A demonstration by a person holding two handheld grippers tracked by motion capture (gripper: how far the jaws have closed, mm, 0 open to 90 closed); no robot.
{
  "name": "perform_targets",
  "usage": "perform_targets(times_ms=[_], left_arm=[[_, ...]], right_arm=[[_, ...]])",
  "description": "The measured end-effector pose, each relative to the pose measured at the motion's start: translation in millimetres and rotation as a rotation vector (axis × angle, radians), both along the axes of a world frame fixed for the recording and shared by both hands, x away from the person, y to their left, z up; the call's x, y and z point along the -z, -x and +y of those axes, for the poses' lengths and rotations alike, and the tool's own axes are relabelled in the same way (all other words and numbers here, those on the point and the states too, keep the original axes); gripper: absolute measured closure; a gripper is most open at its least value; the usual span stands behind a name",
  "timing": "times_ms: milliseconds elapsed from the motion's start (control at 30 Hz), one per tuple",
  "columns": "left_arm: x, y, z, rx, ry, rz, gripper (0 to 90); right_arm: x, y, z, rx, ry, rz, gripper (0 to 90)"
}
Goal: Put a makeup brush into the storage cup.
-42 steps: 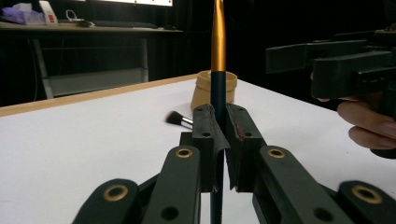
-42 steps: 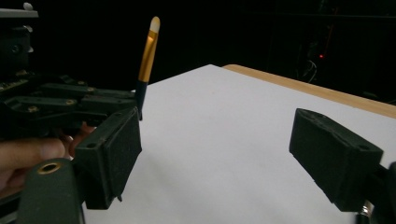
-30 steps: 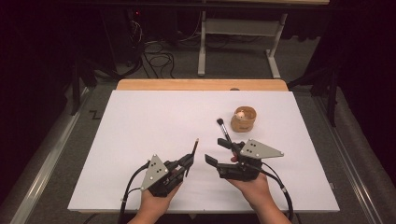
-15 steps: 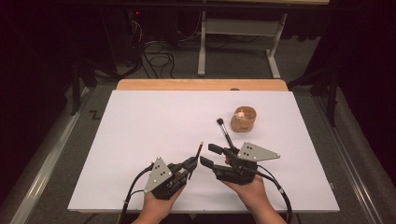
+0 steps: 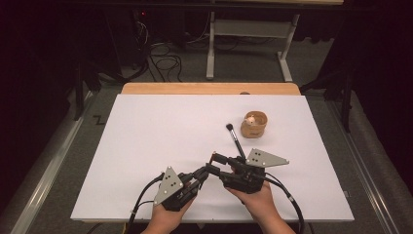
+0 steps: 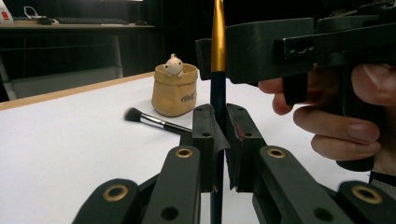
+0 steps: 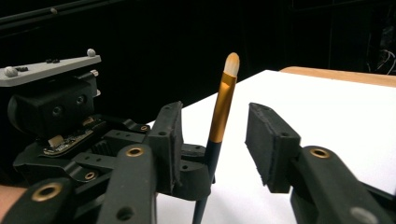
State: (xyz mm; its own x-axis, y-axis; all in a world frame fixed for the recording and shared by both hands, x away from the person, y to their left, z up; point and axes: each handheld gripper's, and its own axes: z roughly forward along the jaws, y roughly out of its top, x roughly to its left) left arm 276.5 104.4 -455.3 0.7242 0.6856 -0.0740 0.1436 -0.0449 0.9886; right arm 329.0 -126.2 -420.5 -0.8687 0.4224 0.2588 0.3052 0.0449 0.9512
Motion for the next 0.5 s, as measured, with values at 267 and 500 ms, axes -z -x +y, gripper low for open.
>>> perform_targets(times_ms=[267, 500], left_arm=[[0.5, 0.8, -0.6, -0.001, -0.003, -0.006, 83.1], [1.4, 0.3, -1.0, -0.001, -0.007, -0.005, 83.1]], right_arm=[[3.0, -0.4, 0.0, 0.010, -0.030, 0.025, 66.1], [6.9, -3.3, -2.8, 0.011, -0.053, 0.050, 70.0]])
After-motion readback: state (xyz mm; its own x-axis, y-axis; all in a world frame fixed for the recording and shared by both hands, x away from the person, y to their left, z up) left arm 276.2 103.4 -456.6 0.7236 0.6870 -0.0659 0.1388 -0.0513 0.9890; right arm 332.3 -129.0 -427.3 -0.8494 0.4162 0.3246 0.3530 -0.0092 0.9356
